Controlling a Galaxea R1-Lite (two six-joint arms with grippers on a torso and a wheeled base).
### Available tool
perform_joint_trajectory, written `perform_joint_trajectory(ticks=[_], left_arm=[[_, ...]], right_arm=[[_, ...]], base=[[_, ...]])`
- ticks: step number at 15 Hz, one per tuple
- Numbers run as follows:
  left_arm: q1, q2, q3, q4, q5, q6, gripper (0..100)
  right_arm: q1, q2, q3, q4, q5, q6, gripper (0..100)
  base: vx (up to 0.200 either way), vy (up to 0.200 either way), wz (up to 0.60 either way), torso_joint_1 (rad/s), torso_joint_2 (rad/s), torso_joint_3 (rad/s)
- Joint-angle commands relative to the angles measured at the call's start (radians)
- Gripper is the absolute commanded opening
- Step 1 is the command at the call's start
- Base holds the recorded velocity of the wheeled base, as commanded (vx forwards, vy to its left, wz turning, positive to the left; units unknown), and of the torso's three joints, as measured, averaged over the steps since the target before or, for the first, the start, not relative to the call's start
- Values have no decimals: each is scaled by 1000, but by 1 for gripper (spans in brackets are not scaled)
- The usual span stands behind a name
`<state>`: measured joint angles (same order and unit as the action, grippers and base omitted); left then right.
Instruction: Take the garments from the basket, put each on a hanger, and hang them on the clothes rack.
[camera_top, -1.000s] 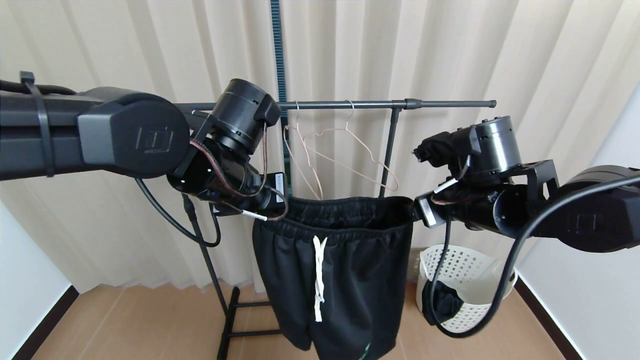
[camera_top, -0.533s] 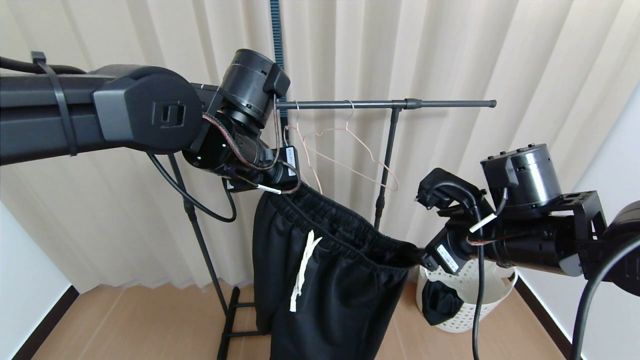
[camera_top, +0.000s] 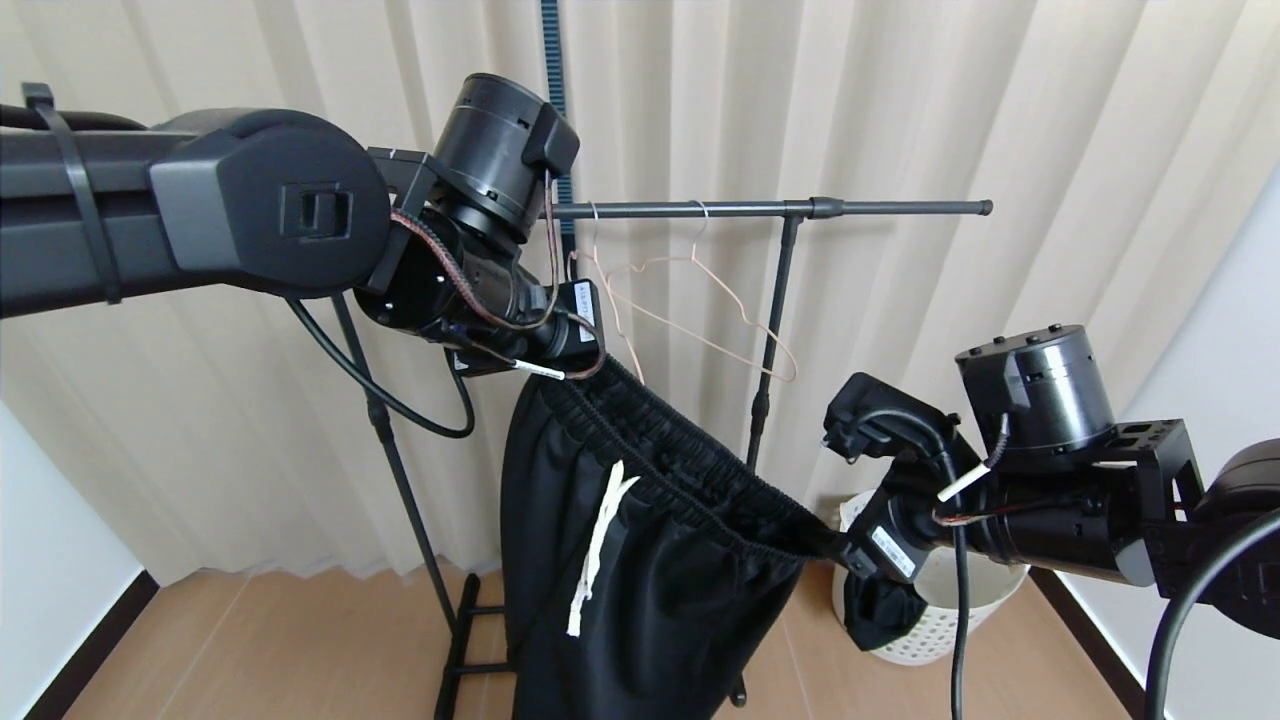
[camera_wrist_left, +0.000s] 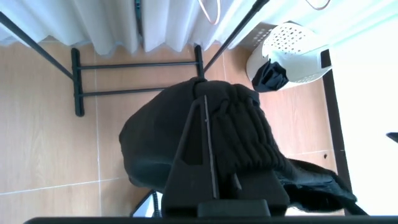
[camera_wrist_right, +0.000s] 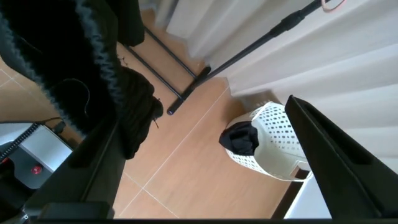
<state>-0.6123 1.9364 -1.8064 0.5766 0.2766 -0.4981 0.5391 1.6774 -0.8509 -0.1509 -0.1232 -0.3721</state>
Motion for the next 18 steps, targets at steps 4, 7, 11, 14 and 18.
perform_joint_trajectory(ticks=[4,7,11,14,18], left_arm=[[-1,-19,2,20,0,0,0],[0,-20,4,55,0,1,0],[-14,-20,75,77,-4,38,0],[-33,-27,139,78,-5,73,100],[-30,-105,188,74,-188,101,100]], right_arm=[[-2,19,-4,-1,-1,-1,0],[-67,13,-28,-1,-1,1,0],[-153,1,-79,-3,0,6,0],[-179,-1,-99,-3,-1,15,0],[-197,13,-134,-3,-13,65,0]], base=[[0,0,0,0,0,0],[0,0,0,0,0,0],[0,0,0,0,0,0],[0,0,0,0,0,0],[0,0,0,0,0,0]])
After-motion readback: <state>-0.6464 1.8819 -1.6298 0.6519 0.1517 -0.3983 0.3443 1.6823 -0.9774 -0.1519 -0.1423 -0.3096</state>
